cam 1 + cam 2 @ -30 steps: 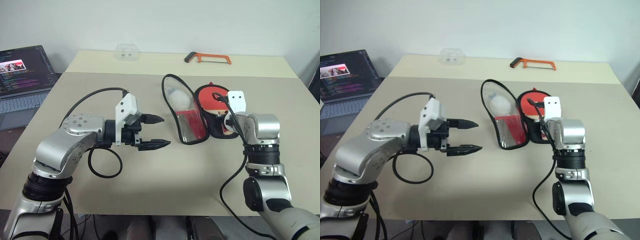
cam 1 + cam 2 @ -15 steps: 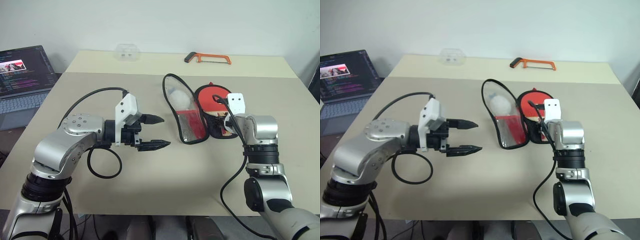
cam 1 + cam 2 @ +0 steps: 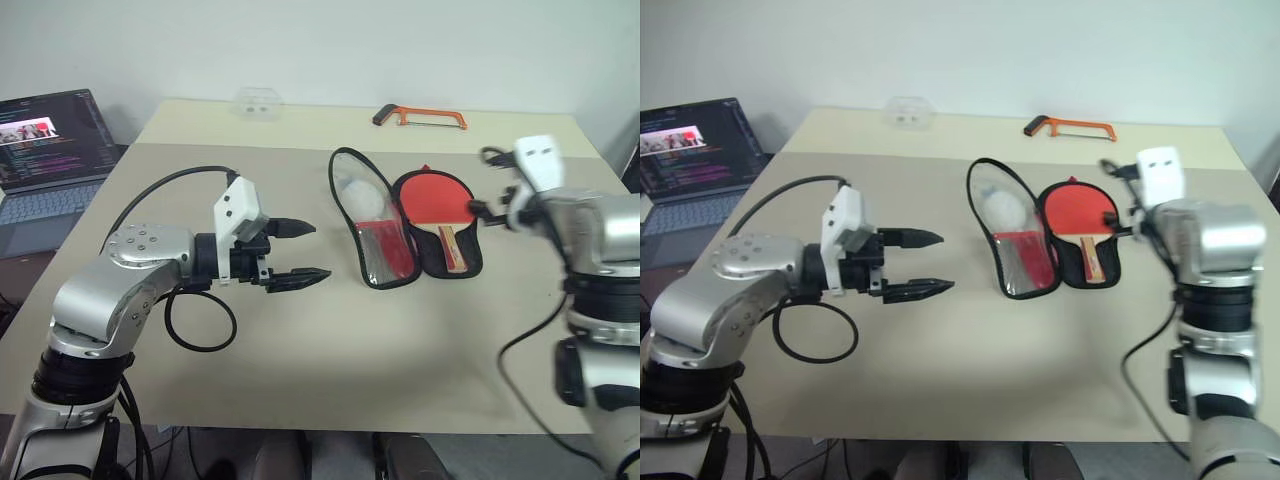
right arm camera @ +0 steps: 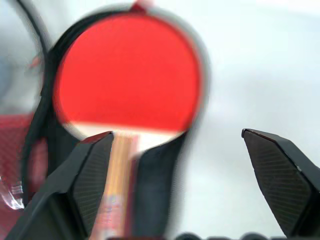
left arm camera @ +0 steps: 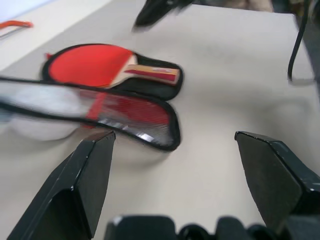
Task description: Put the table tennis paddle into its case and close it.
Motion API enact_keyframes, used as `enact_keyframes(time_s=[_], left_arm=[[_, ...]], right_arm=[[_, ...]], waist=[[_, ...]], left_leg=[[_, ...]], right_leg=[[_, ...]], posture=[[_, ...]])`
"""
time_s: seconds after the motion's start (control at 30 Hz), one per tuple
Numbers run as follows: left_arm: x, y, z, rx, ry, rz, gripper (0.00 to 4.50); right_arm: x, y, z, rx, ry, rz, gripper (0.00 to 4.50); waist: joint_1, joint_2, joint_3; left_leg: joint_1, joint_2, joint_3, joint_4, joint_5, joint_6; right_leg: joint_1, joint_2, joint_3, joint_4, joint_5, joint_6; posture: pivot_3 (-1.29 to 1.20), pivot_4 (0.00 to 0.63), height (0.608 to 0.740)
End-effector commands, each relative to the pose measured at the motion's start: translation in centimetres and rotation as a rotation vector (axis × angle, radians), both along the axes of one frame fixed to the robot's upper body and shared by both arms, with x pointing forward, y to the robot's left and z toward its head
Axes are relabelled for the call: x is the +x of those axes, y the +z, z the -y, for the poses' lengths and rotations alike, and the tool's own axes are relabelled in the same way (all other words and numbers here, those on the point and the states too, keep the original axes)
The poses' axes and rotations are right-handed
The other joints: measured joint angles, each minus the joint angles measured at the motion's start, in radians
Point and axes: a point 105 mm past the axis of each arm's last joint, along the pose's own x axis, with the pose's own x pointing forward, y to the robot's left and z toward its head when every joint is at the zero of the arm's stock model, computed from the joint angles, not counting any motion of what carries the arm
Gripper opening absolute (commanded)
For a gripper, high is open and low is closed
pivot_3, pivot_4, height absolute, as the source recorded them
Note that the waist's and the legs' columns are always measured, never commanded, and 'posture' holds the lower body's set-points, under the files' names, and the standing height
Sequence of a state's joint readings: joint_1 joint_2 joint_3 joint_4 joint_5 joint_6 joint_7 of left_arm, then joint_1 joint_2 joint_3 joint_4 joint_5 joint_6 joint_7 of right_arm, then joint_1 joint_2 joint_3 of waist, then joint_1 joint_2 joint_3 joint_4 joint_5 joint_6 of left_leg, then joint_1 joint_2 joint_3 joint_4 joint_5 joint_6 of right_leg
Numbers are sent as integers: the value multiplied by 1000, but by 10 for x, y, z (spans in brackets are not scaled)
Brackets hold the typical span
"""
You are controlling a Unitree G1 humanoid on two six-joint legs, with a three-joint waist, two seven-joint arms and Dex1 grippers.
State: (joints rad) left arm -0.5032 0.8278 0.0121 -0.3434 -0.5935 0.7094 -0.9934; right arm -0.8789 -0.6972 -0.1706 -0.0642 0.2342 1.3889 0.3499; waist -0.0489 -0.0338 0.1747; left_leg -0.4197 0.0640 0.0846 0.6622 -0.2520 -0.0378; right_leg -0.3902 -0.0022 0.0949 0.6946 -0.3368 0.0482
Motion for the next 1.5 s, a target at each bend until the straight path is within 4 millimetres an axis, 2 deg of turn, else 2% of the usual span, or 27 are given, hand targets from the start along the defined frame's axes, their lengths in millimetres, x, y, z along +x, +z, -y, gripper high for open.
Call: enact_keyframes(time_s=[0.03, 0.1, 0.23, 0.4, 0.47, 0.53, 0.6, 0.8, 0.83, 1.03, 1.1, 1.17, 1.27, 1.43, 1.5], left_arm=[[5, 8, -13, 4, 34, 44, 4193], [12, 6, -20, 15, 61, 49, 4193], [28, 0, -31, 29, 126, 62, 4193], [46, -21, -31, 104, 170, 73, 4193], [63, -32, -32, 159, 232, 108, 3814], [81, -34, -24, 138, 279, 137, 3270], [94, -32, -14, 102, 308, 159, 2507], [106, -39, 17, 69, 255, 176, 286], [108, -40, 22, 63, 250, 174, 48], [102, -47, 60, 37, 142, 151, 48], [95, -44, 86, -7, 94, 153, 48], [91, -41, 104, -38, 60, 157, 48], [84, -32, 145, -94, -5, 173, 48], [93, -13, 184, -181, 55, 236, 48], [99, -14, 195, -194, 107, 249, 48]], right_arm=[[-15, 36, 5, 45, 242, 179, 4473], [-34, 39, 1, 34, 444, 195, 4473], [-85, 23, -16, 22, 849, 89, 4473], [-101, 26, -14, 36, 970, 88, 4473], [-105, 29, -18, 38, 1003, 112, 4500], [-107, 29, -22, 32, 1019, 134, 4500], [-105, 29, -24, 29, 1015, 164, 4500], [-104, 28, -24, 22, 998, 200, 4500], [-104, 29, -24, 24, 997, 205, 4500], [-109, 27, -26, 9, 994, 205, 4500], [-110, 30, -23, -10, 970, 218, 4500], [-110, 33, -21, -19, 957, 229, 4500], [-110, 40, -18, -34, 936, 243, 4500], [-111, 47, -12, -61, 888, 268, 4500], [-113, 50, -11, -69, 870, 280, 4500]], waist=[[1, 0, 0], [2, 0, 0], [7, 0, 0], [1, 0, 0], [4, 0, 0], [13, 0, 0], [17, 0, 0], [19, -1, 0], [19, -1, 0], [21, -1, 0], [22, 0, 0], [23, -1, 0], [24, -1, 0], [22, 0, 0], [22, 0, 0]], left_leg=[[0, 0, 0, 0, 0, 0], [0, 0, -1, 0, 0, 0], [0, 0, -1, 0, 0, 1], [3, 0, 0, 3, 0, 1], [3, 0, -1, 3, 0, 1], [4, 0, -1, 3, 0, 1], [3, 0, -1, 4, 0, 1], [1, 0, 0, 3, 0, 1], [1, 0, 0, 3, 0, 0], [2, 0, -1, 4, 0, 1], [2, 0, -1, 4, 0, 0], [1, 0, -1, 5, 0, 0], [2, -1, -1, 5, 0, 0], [2, -1, -1, 4, 0, 1], [2, -1, -1, 4, 0, 1]], right_leg=[[0, 0, 0, 0, 0, 0], [1, 1, -1, -1, 0, 0], [1, 1, -1, -1, 0, 0], [3, 0, 0, 3, 0, 0], [4, 1, 0, 3, 0, 0], [4, 1, -1, 3, 0, 0], [4, 1, -1, 3, 0, 0], [3, 0, 0, 2, 0, 0], [3, 0, 0, 2, 0, 0], [3, 0, -1, 3, 0, 0], [4, 0, -1, 3, 0, 0], [4, 0, -1, 3, 0, 0], [4, 0, -1, 3, 0, 0], [4, 1, 0, 3, 0, 0], [4, 1, 0, 2, 0, 0]], posture=[[0, 150, 740], [0, 150, 740], [0, 150, 740], [0, 150, 740], [0, 150, 740], [0, 150, 740], [0, 150, 740], [0, 150, 740], [0, 150, 740], [0, 150, 740], [0, 150, 740], [0, 150, 740], [0, 150, 740], [0, 150, 740], [0, 150, 740]])
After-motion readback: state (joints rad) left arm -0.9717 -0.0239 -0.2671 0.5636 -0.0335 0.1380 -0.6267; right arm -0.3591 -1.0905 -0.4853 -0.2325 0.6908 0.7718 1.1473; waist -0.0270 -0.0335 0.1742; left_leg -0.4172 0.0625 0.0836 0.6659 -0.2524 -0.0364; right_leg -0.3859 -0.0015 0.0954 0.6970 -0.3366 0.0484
